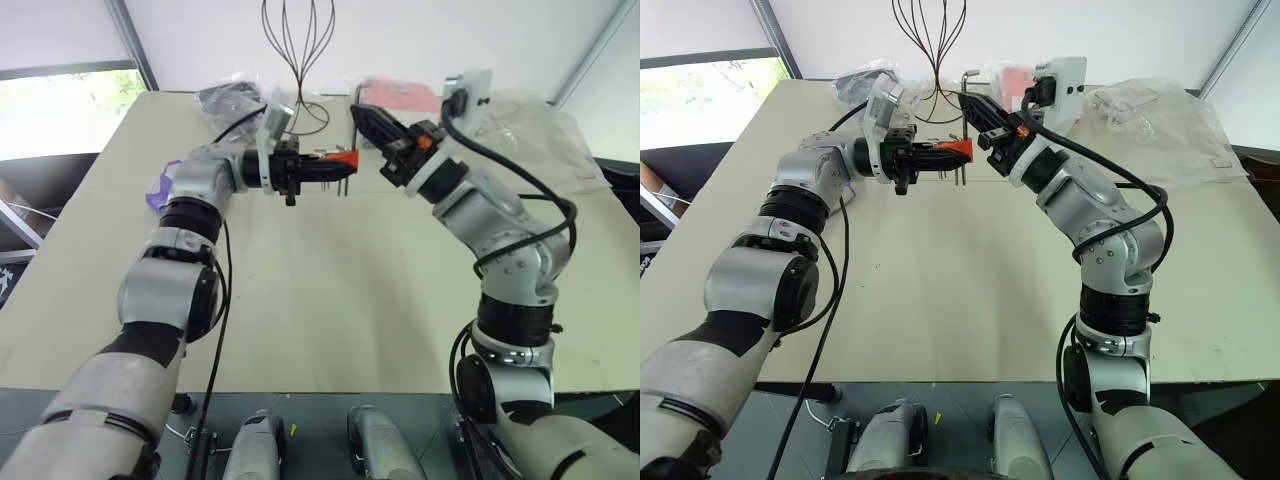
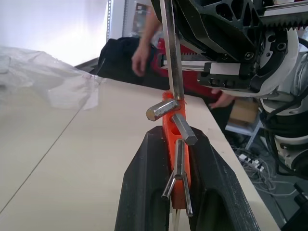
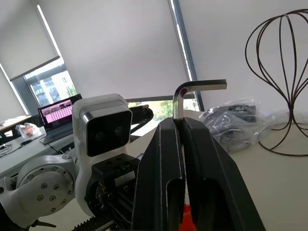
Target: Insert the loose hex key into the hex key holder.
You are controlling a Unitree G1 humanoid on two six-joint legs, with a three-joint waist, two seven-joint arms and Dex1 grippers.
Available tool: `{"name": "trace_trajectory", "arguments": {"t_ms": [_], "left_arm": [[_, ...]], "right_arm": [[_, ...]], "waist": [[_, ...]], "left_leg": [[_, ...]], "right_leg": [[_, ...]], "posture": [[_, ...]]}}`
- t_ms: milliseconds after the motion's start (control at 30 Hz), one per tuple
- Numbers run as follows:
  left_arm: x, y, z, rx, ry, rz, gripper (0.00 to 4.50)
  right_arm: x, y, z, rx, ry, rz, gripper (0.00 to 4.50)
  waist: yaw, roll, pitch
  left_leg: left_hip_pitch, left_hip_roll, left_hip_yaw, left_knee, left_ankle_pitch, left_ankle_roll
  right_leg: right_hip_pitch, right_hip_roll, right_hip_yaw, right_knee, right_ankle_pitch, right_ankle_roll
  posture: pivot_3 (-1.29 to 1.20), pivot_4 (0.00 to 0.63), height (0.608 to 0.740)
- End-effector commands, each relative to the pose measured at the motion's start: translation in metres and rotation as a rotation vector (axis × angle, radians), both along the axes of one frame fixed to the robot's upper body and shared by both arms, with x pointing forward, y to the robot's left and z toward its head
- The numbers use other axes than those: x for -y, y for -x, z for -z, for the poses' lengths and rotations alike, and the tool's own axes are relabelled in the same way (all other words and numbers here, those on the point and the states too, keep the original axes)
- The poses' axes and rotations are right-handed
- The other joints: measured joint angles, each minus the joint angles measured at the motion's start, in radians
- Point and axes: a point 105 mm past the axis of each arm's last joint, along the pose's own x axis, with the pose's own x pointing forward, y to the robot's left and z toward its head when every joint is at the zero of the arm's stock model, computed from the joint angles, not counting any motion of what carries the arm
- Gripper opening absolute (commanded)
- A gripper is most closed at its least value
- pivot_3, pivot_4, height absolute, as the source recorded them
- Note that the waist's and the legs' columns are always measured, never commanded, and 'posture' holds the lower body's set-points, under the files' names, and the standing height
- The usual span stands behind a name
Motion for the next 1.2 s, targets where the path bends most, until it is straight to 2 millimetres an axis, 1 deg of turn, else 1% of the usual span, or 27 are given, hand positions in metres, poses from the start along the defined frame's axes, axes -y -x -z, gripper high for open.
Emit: {"name": "trace_trajectory", "arguments": {"t_ms": [33, 300, 633, 733, 767, 933, 967, 1000, 1100, 1200], "left_arm": [[0.001, 0.006, -0.025, 0.081, 0.031, 0.031, 0.00], [0.000, 0.007, -0.026, 0.087, 0.030, 0.033, 0.00], [0.001, 0.003, -0.021, 0.111, 0.011, 0.006, 0.00], [0.001, 0.003, -0.021, 0.109, 0.012, 0.005, 0.00], [0.001, 0.003, -0.021, 0.109, 0.012, 0.004, 0.00], [0.000, 0.002, -0.021, 0.111, 0.014, -0.001, 0.00], [0.000, 0.002, -0.021, 0.111, 0.015, -0.002, 0.00], [0.000, 0.002, -0.021, 0.111, 0.015, -0.004, 0.00], [-0.003, -0.001, -0.020, 0.115, 0.012, -0.033, 0.00], [-0.013, -0.007, -0.011, 0.092, -0.007, -0.095, 0.00]], "right_arm": [[0.003, 0.002, -0.004, 0.032, -0.001, 0.013, 0.05], [0.006, -0.002, -0.002, 0.032, 0.012, 0.030, 0.05], [0.003, 0.003, 0.008, 0.034, 0.061, 0.004, 0.05], [0.004, 0.004, 0.008, 0.036, 0.057, 0.007, 0.92], [0.004, 0.005, 0.008, 0.036, 0.056, 0.007, 1.34], [0.007, 0.006, 0.008, 0.039, 0.048, 0.020, 3.90], [0.007, 0.006, 0.008, 0.039, 0.049, 0.024, 4.35], [0.009, 0.006, 0.008, 0.038, 0.049, 0.033, 4.44], [0.020, 0.011, 0.007, 0.045, 0.052, 0.061, 4.44], [0.029, 0.023, 0.008, 0.053, 0.086, 0.056, 4.44]], "waist": [[0.000, 0.000, 0.000], [0.000, 0.000, 0.000], [0.001, 0.000, 0.000], [0.001, 0.000, 0.000], [0.001, 0.000, 0.000], [0.001, 0.000, 0.000], [0.001, 0.000, 0.000], [0.001, 0.000, 0.000], [0.002, 0.000, 0.000], [0.004, 0.000, 0.000]], "left_leg": [[0.000, 0.000, 0.000, 0.000, 0.000, 0.000], [0.000, 0.000, 0.000, 0.000, 0.000, 0.000], [0.000, 0.000, 0.000, 0.001, 0.000, 0.000], [0.000, 0.000, 0.000, 0.001, 0.000, 0.000], [0.001, 0.000, 0.000, 0.001, 0.000, 0.000], [0.001, 0.000, 0.000, 0.001, 0.000, 0.000], [0.001, 0.000, 0.000, 0.001, 0.000, 0.000], [0.001, 0.000, 0.000, 0.001, 0.000, 0.000], [0.001, 0.000, 0.000, 0.001, 0.000, 0.000], [0.001, 0.000, 0.000, 0.001, 0.000, 0.000]], "right_leg": [[0.000, 0.000, 0.000, 0.000, 0.000, 0.000], [0.000, 0.000, 0.000, 0.001, 0.000, 0.000], [0.000, 0.000, 0.000, 0.001, 0.000, 0.000], [0.000, 0.000, 0.000, 0.002, 0.000, 0.000], [0.000, 0.000, 0.000, 0.002, 0.000, 0.000], [0.000, 0.000, 0.000, 0.003, 0.000, 0.000], [0.000, 0.000, 0.000, 0.003, 0.000, 0.000], [0.000, 0.000, 0.000, 0.003, 0.000, 0.000], [0.000, 0.000, 0.000, 0.003, 0.000, 0.000], [0.001, 0.000, 0.000, 0.003, 0.000, 0.000]], "posture": [[0.00, 0.150, 0.739], [0.00, 0.150, 0.739], [0.00, 0.150, 0.739], [0.00, 0.150, 0.739], [0.00, 0.150, 0.739], [0.00, 0.150, 0.739], [0.00, 0.150, 0.739], [0.00, 0.150, 0.739], [0.00, 0.150, 0.739], [0.00, 0.150, 0.739]]}}
